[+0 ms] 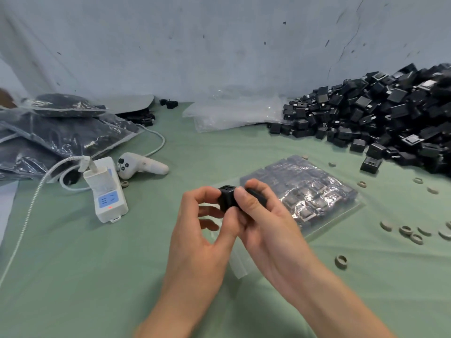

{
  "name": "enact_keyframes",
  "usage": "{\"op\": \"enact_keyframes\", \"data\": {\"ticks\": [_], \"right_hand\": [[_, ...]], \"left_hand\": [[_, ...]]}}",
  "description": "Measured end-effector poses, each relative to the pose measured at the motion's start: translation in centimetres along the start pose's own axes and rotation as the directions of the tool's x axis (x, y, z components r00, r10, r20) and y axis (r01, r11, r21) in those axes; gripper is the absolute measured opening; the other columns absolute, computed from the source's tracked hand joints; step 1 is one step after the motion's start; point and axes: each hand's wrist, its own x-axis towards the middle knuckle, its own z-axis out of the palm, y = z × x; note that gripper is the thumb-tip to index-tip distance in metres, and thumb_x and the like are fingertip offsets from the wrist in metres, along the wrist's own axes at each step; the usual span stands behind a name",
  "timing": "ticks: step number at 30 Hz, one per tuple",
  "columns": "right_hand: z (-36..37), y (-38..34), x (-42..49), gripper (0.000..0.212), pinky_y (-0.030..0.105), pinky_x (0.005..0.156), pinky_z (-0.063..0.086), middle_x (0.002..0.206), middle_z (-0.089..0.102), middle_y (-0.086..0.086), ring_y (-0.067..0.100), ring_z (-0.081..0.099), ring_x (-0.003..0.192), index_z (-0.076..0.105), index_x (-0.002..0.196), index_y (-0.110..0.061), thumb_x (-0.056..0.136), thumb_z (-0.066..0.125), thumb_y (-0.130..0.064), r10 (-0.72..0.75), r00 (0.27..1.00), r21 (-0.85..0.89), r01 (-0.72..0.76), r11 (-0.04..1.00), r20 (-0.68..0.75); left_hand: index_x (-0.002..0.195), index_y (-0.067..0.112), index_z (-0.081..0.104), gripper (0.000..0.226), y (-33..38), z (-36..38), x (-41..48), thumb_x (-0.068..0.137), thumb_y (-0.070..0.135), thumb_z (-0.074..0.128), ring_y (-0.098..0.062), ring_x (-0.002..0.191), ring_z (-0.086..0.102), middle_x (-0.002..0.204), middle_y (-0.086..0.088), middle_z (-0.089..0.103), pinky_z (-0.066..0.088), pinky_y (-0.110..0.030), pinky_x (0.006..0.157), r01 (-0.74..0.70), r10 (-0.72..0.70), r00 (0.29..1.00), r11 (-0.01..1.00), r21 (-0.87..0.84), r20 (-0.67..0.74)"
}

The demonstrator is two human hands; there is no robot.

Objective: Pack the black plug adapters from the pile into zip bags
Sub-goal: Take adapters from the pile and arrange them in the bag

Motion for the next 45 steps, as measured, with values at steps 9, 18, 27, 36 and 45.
{"op": "enact_keyframes", "data": {"ticks": [9, 18, 27, 36, 45], "right_hand": [[-1.8, -2.2, 1.2, 0.013, 0.024, 0.086, 0.057, 0.095, 0.070, 0.003, 0.017, 0.075, 0.092, 0.057, 0.110, -0.020, 0.098, 0.062, -0.023, -0.321, 0.945, -0.626, 0.211, 0.751, -0.066], [-5.9, -5.8, 1.6, 0.020, 0.014, 0.060, 0.042, 0.095, 0.074, -0.010, -0.005, 0.057, 0.065, 0.057, 0.103, -0.035, 0.097, 0.053, -0.053, -0.611, 0.780, -0.883, 0.189, 0.431, -0.132], [-8.4, -6.6, 2.0, 0.028, 0.022, 0.076, 0.043, 0.098, 0.069, -0.015, -0.003, 0.062, 0.093, 0.055, 0.109, -0.034, 0.097, 0.050, -0.059, -0.649, 0.753, -0.962, 0.084, 0.259, -0.109], [-8.8, -6.3, 1.8, 0.028, 0.051, 0.089, 0.046, 0.090, 0.059, -0.010, 0.023, 0.057, 0.090, 0.052, 0.115, -0.025, 0.099, 0.050, -0.048, -0.596, 0.801, -0.998, 0.014, -0.053, 0.043], [-9.7, -6.7, 2.5, 0.025, 0.044, 0.090, 0.042, 0.089, 0.057, -0.010, 0.017, 0.051, 0.090, 0.052, 0.116, -0.026, 0.100, 0.051, -0.046, -0.589, 0.808, -0.995, -0.035, -0.092, 0.026]], "left_hand": [[0.097, 0.034, 0.061, 0.016, -3.5, -5.1, 1.7, 0.090, 0.020, 0.067, 0.001, 0.081, 0.063, 0.091, 0.017, 0.068, 0.044, -0.007, 0.065, 0.253, -0.247, 0.967, 0.952, 0.173, -0.057], [0.084, 0.034, 0.056, 0.014, -4.2, -2.8, 0.3, 0.086, 0.045, 0.064, 0.001, 0.111, 0.051, 0.105, 0.028, 0.059, 0.032, -0.008, 0.091, -0.116, -0.033, 0.942, 0.900, 0.420, 0.333], [0.113, 0.044, 0.060, 0.042, -5.3, -2.4, 0.9, 0.081, 0.068, 0.047, 0.011, 0.120, 0.037, 0.117, 0.036, 0.051, 0.025, -0.009, 0.100, -0.204, -0.044, 0.869, 0.875, 0.439, 0.492], [0.114, 0.067, 0.053, 0.039, -5.8, -0.1, 3.3, 0.078, 0.083, 0.044, 0.005, 0.119, 0.037, 0.116, 0.030, 0.056, 0.014, -0.008, 0.102, -0.292, -0.043, 0.804, 0.841, 0.455, 0.594], [0.103, 0.062, 0.055, 0.032, -6.6, 1.4, 4.3, 0.075, 0.079, 0.057, 0.001, 0.101, 0.046, 0.092, 0.029, 0.056, 0.036, -0.028, 0.088, -0.311, -0.014, 0.822, 0.828, 0.467, 0.570]]}}
